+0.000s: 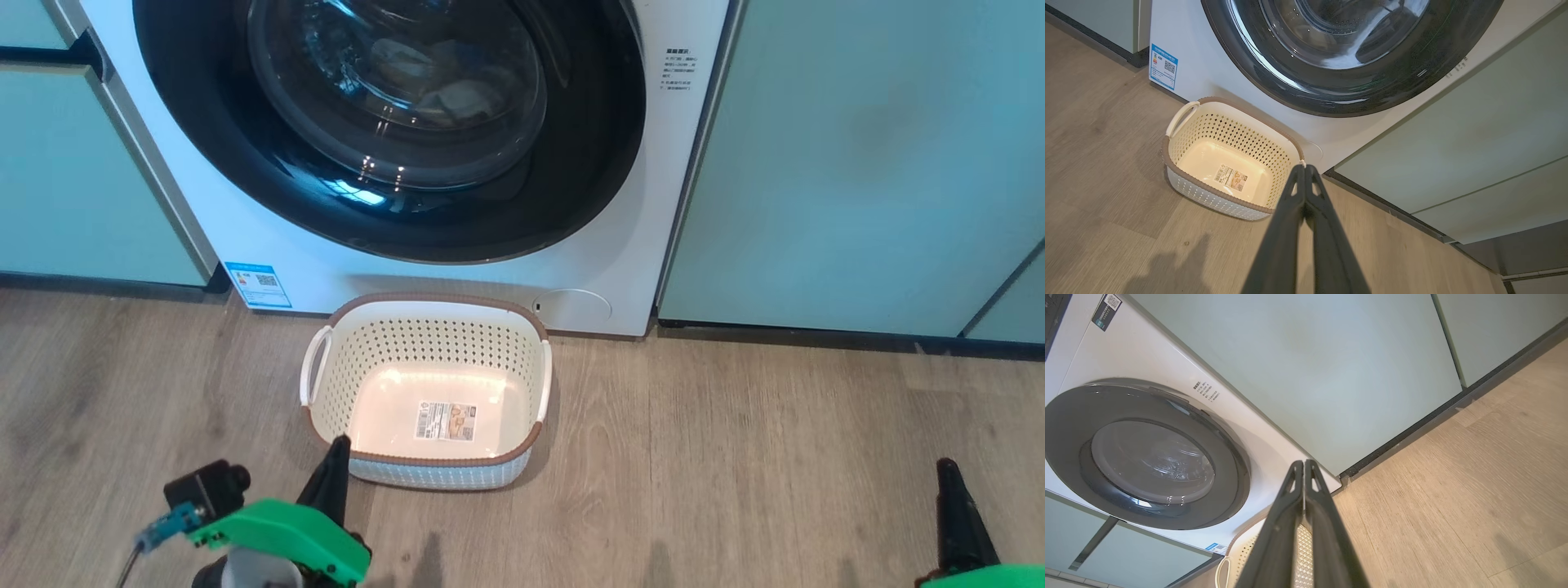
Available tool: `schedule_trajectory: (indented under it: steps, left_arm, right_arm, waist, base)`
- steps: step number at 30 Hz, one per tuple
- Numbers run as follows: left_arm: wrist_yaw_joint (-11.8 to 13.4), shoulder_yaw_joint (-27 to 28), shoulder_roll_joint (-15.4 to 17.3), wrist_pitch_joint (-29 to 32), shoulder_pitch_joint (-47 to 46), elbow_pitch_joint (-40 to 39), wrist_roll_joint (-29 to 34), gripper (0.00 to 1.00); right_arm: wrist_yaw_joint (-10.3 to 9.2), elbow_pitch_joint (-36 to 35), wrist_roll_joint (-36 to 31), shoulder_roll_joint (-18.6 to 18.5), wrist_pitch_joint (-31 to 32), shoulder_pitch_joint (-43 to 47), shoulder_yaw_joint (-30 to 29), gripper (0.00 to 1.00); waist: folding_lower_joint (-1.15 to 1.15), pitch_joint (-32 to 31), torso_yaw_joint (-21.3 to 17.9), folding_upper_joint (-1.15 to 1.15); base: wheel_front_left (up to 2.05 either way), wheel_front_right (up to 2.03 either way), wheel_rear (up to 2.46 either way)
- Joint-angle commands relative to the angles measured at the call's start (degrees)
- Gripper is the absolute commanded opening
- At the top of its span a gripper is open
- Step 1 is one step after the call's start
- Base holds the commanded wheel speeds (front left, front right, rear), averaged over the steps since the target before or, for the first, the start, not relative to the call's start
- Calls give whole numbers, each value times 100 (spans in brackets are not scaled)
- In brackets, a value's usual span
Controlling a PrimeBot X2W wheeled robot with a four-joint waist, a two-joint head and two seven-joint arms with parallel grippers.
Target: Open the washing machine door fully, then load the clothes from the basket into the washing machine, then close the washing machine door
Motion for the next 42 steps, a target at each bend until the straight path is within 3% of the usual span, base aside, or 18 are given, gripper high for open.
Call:
schedule_trajectory:
  steps: [1,42]
  left_arm:
    - [-63,176,35,23,-331,-141,-160,0]
    - [-485,671,-98,528,-622,234,-2741,0]
  right_arm:
    - [-8,-138,170,-176,35,-346,26,0]
    - [-15,283,2739,-229,563,-879,9,0]
  waist:
    - [0,-2,3,0]
    - [0,-56,98,0]
  base:
    - [0,0,0]
    - [0,0,0]
